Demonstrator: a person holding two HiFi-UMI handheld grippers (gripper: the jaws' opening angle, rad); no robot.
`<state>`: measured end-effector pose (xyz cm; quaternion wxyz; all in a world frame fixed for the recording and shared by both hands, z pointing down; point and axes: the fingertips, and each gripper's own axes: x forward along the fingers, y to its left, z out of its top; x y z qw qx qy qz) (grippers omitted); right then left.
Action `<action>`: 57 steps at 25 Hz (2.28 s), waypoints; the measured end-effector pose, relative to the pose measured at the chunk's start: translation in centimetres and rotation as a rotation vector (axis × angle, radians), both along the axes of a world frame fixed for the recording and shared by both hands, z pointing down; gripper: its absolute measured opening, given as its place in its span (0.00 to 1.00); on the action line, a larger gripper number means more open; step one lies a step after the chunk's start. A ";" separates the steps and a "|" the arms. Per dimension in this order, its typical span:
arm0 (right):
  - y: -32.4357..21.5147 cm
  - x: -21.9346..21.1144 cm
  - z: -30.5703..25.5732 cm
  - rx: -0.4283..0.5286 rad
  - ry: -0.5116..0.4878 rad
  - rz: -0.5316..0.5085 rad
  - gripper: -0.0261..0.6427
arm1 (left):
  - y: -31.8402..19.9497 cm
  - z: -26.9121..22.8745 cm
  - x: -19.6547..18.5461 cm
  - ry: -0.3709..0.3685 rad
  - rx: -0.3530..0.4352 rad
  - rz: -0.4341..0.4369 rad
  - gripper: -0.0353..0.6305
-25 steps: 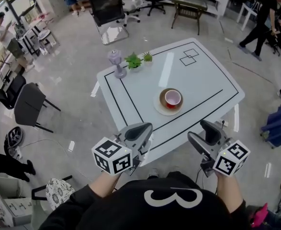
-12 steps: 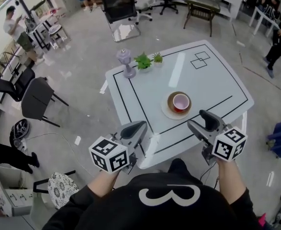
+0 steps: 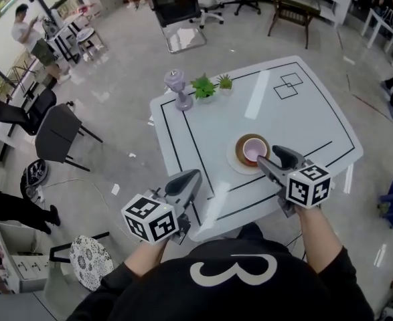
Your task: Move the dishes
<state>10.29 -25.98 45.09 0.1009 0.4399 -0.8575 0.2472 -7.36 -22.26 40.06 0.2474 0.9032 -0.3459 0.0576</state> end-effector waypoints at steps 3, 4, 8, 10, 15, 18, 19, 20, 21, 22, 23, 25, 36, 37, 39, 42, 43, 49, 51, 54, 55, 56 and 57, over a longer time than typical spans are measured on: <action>-1.1 0.5 1.7 -0.034 0.021 -0.005 0.40 | -0.2 0.8 0.6 0.003 -0.027 -0.013 0.06; -1.5 0.8 2.1 -0.041 0.021 0.000 0.39 | -0.3 1.0 0.8 0.002 -0.035 -0.014 0.06; -2.6 1.1 3.8 -0.079 0.003 0.019 0.36 | -0.3 1.9 1.1 -0.001 -0.069 -0.034 0.06; -3.0 1.0 4.3 -0.092 -0.001 0.022 0.35 | -0.4 1.9 1.1 0.002 -0.077 -0.045 0.06; -3.7 0.9 5.3 -0.121 0.001 0.029 0.30 | -0.5 1.8 1.1 -0.003 -0.076 -0.061 0.06; -3.9 0.9 5.8 -0.138 0.005 0.037 0.26 | -0.5 1.9 1.0 -0.003 -0.077 -0.071 0.06; -4.0 1.0 5.9 -0.140 0.006 0.043 0.24 | -0.5 1.9 1.0 -0.003 -0.077 -0.074 0.06; -4.1 1.1 5.9 -0.141 0.005 0.049 0.23 | -0.5 1.8 1.0 -0.003 -0.077 -0.077 0.06; -4.2 1.1 5.9 -0.141 0.002 0.054 0.21 | -0.5 1.8 0.9 -0.003 -0.077 -0.079 0.06; -4.3 1.2 5.8 -0.140 0.000 0.060 0.19 | -0.5 1.8 0.9 -0.003 -0.078 -0.082 0.06; -4.4 1.2 5.8 -0.139 0.001 0.066 0.17 | -0.6 1.8 0.9 -0.003 -0.079 -0.083 0.06; -4.6 1.4 5.8 -0.136 0.017 0.075 0.11 | -0.7 1.9 0.9 -0.002 -0.080 -0.085 0.06; -5.0 1.5 5.5 -0.122 0.032 0.072 0.07 | -0.9 1.8 1.2 -0.005 -0.077 -0.090 0.06; -5.0 1.5 5.3 -0.120 0.030 0.069 0.07 | -1.0 1.8 1.2 -0.006 -0.076 -0.092 0.06; -5.1 1.5 4.9 -0.117 0.023 0.063 0.08 | -1.0 1.8 1.1 -0.008 -0.075 -0.096 0.06; -5.1 1.6 3.9 -0.104 0.008 0.057 0.08 | -1.0 1.8 1.2 -0.007 -0.075 -0.100 0.06; -5.0 1.6 3.5 -0.098 0.003 0.056 0.08 | -1.1 1.8 1.2 -0.005 -0.074 -0.100 0.06; -5.4 2.3 0.9 -0.055 -0.022 0.058 0.08 | -1.2 1.7 1.6 0.001 -0.075 -0.101 0.06; -5.7 2.7 0.1 -0.040 -0.022 0.057 0.08 | -1.2 1.7 1.8 0.002 -0.076 -0.100 0.06; -6.2 3.5 -0.7 -0.020 -0.024 0.068 0.08 | -1.5 1.8 1.9 0.003 -0.076 -0.100 0.06; -6.4 3.8 -0.9 -0.015 -0.024 0.074 0.08 | -1.6 1.8 1.9 0.003 -0.076 -0.101 0.06; -6.6 4.1 -1.1 -0.010 -0.024 0.080 0.08 | -1.6 1.8 2.0 0.004 -0.076 -0.101 0.06; -6.8 4.4 -1.2 -0.006 -0.022 0.086 0.08 | -1.7 1.8 2.0 0.004 -0.076 -0.101 0.06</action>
